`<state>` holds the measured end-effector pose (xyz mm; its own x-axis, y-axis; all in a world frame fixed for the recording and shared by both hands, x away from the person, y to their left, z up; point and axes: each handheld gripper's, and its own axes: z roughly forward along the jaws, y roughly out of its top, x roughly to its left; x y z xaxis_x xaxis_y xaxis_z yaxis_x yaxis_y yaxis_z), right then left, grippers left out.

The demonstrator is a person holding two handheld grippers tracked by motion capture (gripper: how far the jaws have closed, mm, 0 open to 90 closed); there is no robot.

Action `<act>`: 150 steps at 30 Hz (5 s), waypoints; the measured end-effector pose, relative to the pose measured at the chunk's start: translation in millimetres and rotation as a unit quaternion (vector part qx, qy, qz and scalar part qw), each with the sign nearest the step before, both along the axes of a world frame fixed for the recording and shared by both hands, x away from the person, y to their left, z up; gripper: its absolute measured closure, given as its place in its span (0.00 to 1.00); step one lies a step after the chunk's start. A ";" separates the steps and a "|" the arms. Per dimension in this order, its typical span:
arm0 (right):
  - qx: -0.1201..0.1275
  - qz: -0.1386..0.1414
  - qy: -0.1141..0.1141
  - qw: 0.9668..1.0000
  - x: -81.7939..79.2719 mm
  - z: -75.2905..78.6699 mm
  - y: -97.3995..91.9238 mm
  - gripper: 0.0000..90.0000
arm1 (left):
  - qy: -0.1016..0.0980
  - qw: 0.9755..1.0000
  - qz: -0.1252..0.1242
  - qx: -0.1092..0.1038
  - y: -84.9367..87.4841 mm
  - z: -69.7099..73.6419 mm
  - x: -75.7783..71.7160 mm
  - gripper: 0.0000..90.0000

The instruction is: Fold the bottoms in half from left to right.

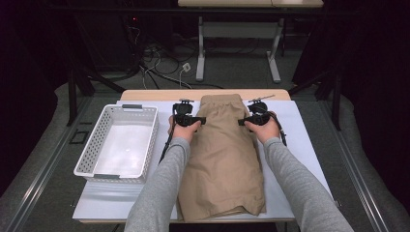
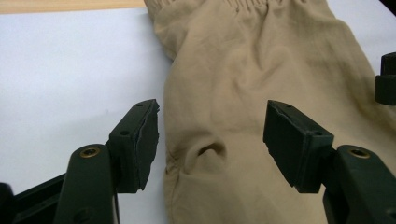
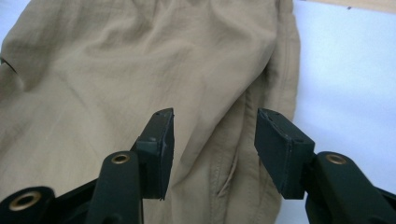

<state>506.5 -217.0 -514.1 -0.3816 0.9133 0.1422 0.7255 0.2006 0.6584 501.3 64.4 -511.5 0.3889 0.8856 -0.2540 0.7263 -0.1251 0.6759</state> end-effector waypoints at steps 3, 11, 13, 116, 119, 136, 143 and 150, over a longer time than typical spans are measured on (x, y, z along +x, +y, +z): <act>0.005 -0.001 0.007 1.000 -0.6 -5.4 2.5 0.55 | 0.000 1.000 0.003 0.001 3.5 -1.7 -0.1 0.39; -0.028 0.004 0.026 0.999 -1.4 -9.6 7.7 0.87 | 0.005 1.000 0.008 0.009 8.6 -6.9 -0.1 0.39; -0.035 0.003 0.028 0.999 -1.5 -8.9 6.0 0.94 | 0.006 1.000 0.008 0.012 9.1 -8.8 0.4 0.39; 0.022 0.076 -0.053 0.995 -63.2 31.5 -44.7 0.99 | -0.016 0.996 -0.076 -0.032 35.7 33.8 -55.3 1.00; 0.030 0.079 -0.048 0.995 -69.3 34.4 -46.8 0.99 | -0.016 0.996 -0.078 -0.037 36.9 35.9 -62.4 1.00; 0.062 0.101 -0.024 0.993 -109.1 22.4 -53.0 0.99 | -0.006 0.993 -0.101 -0.054 46.4 21.5 -105.2 1.00; 0.075 0.103 -0.008 0.992 -118.7 5.8 -56.1 0.99 | 0.011 0.993 -0.103 -0.063 48.3 4.6 -113.6 1.00; 0.082 0.100 0.006 0.992 -123.8 -11.7 -58.0 0.99 | 0.026 0.992 -0.099 -0.070 47.8 -11.9 -117.1 1.00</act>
